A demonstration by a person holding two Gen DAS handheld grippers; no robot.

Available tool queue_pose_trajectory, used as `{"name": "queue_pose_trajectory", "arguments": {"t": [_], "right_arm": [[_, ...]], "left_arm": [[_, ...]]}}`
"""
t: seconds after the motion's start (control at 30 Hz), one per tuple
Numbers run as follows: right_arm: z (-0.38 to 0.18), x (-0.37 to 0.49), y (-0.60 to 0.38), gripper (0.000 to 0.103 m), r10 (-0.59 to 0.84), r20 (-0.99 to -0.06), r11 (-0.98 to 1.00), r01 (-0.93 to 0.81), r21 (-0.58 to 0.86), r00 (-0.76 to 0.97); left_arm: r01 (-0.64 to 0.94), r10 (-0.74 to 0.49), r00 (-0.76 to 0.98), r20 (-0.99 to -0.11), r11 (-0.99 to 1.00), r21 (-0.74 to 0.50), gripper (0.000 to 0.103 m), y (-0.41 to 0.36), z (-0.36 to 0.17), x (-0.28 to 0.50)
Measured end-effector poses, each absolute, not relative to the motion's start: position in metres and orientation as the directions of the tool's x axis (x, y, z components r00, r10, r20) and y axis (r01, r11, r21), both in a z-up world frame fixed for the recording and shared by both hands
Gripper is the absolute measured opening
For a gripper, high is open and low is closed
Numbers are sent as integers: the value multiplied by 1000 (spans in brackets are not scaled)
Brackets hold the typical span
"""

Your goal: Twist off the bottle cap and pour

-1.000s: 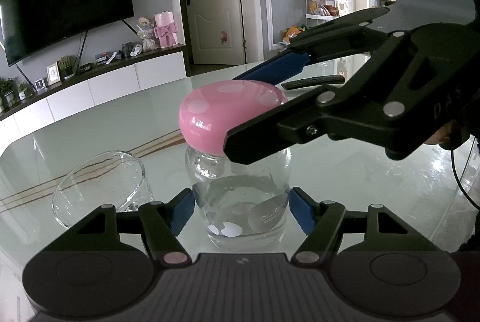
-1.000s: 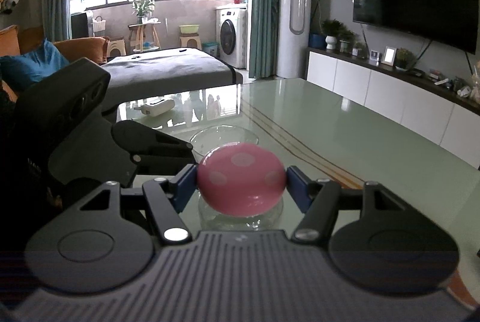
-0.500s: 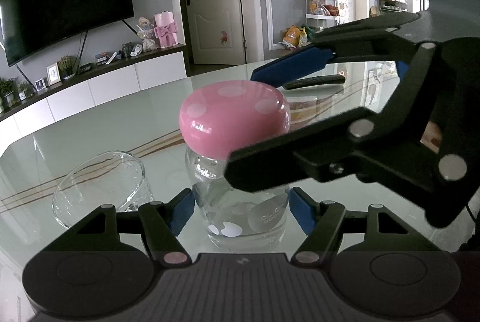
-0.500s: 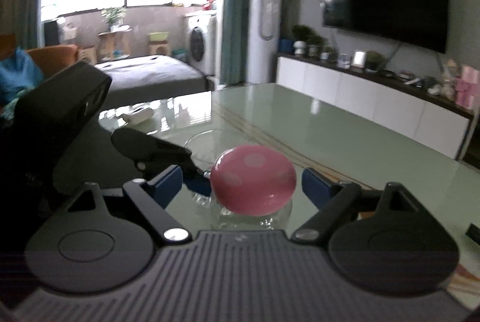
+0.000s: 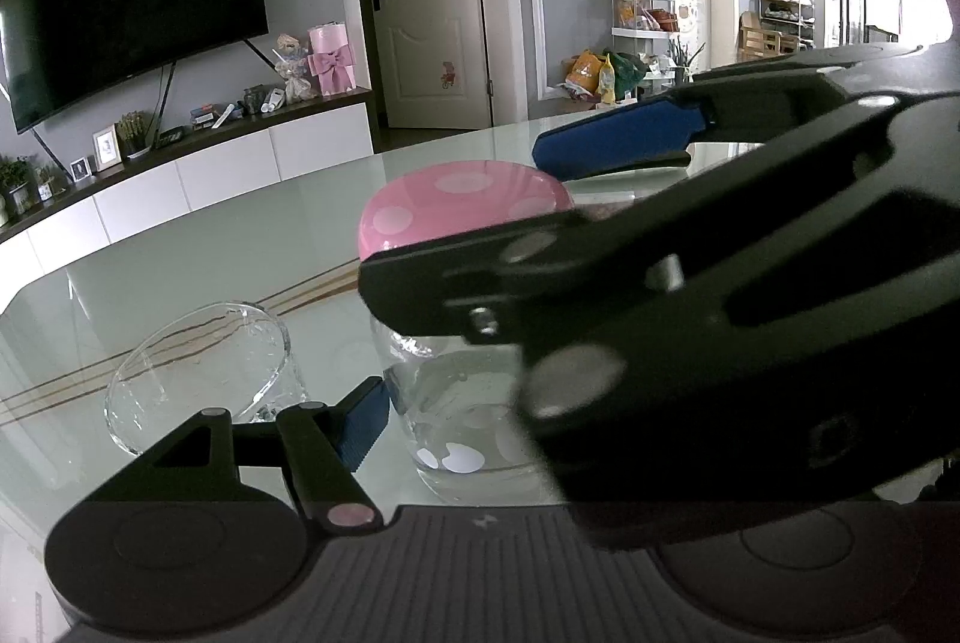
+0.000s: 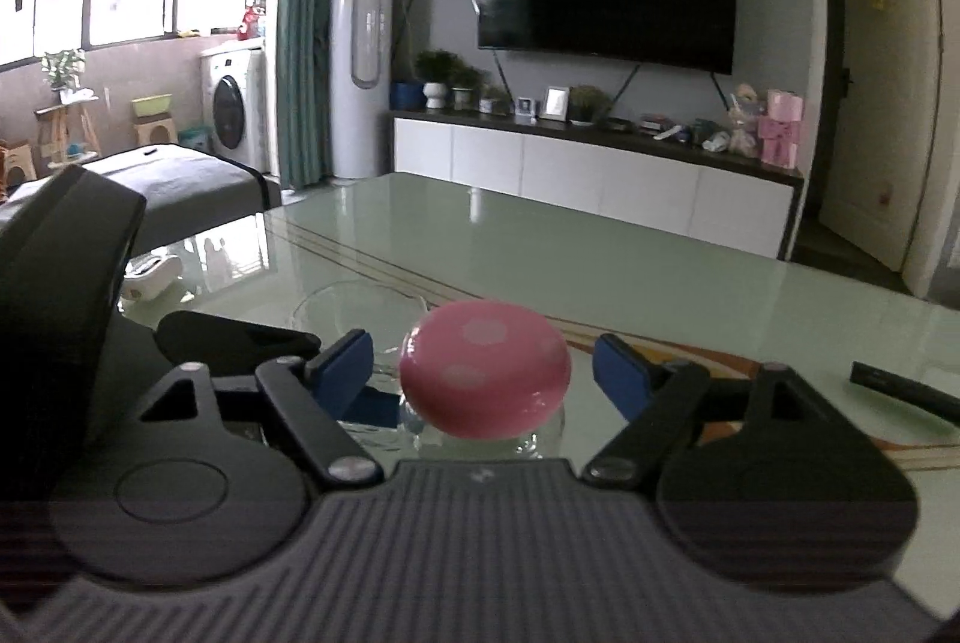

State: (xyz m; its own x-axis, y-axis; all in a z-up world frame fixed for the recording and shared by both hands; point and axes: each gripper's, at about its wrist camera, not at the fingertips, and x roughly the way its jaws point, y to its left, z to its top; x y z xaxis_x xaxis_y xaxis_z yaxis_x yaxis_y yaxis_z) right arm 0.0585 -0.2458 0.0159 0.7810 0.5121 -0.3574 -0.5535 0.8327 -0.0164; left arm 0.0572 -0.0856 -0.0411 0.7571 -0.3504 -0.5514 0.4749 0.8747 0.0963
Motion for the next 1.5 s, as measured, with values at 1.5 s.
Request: {"name": "queue_pose_trajectory", "arguments": {"t": [1.5], "right_arm": [[34,69,-279,65,743,-296,637,-770,36,601]], "left_arm": [[473,-350,758,-550,876,95,73,-86,-43,57]]}}
